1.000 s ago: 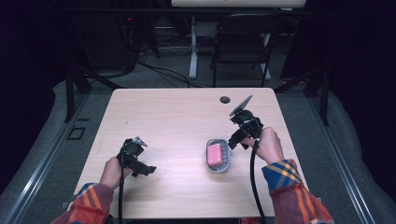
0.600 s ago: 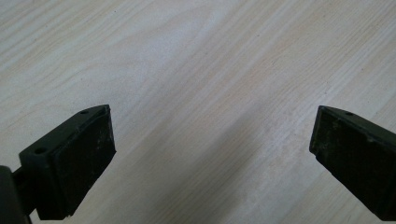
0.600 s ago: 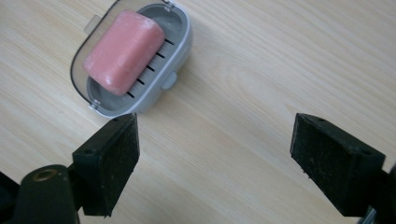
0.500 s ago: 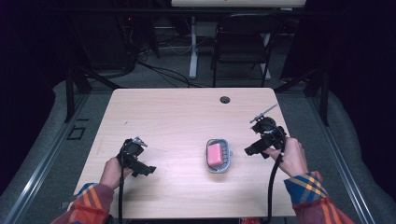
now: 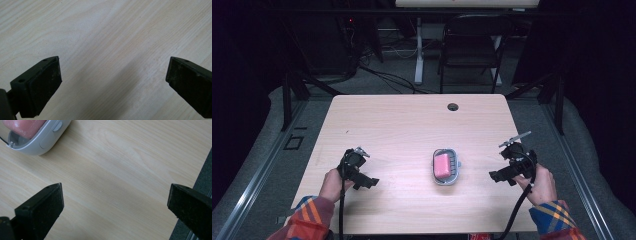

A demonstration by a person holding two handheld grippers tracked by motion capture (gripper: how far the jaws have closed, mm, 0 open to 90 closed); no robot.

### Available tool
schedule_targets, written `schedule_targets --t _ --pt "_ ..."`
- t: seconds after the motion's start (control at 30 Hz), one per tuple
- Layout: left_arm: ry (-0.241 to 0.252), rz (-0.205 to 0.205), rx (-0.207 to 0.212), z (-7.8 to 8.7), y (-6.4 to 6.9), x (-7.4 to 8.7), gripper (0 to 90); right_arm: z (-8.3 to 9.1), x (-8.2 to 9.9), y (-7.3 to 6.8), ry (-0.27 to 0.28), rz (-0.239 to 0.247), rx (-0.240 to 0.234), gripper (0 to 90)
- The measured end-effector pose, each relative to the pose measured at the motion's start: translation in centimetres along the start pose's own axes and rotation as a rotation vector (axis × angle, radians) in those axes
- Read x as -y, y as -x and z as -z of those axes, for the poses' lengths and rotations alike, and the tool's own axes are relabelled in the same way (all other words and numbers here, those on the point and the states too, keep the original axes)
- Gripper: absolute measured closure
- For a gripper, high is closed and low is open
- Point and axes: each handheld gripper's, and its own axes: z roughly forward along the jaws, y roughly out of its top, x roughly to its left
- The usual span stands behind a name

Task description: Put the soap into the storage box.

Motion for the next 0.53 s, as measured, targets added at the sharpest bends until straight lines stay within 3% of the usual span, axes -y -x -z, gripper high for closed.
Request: schedule_targets --t 0.2,0.33,0.53 --pt "-0.001 -0.001 -0.002 0.0 0.0 0.0 0.1 -1.4 2.2 -0.7 0.008 0.025 0.004 0.0" --pt "-0.007 -0.004 -0.003 0.0 0.0 0.0 0.2 -2.5 3.3 -0.9 0.011 0.021 -0.028 0.0" --pt "-0.003 -0.009 -0.004 0.0 0.1 0.0 0.2 -2.8 3.6 -1.1 0.028 0.057 -0.044 0.0"
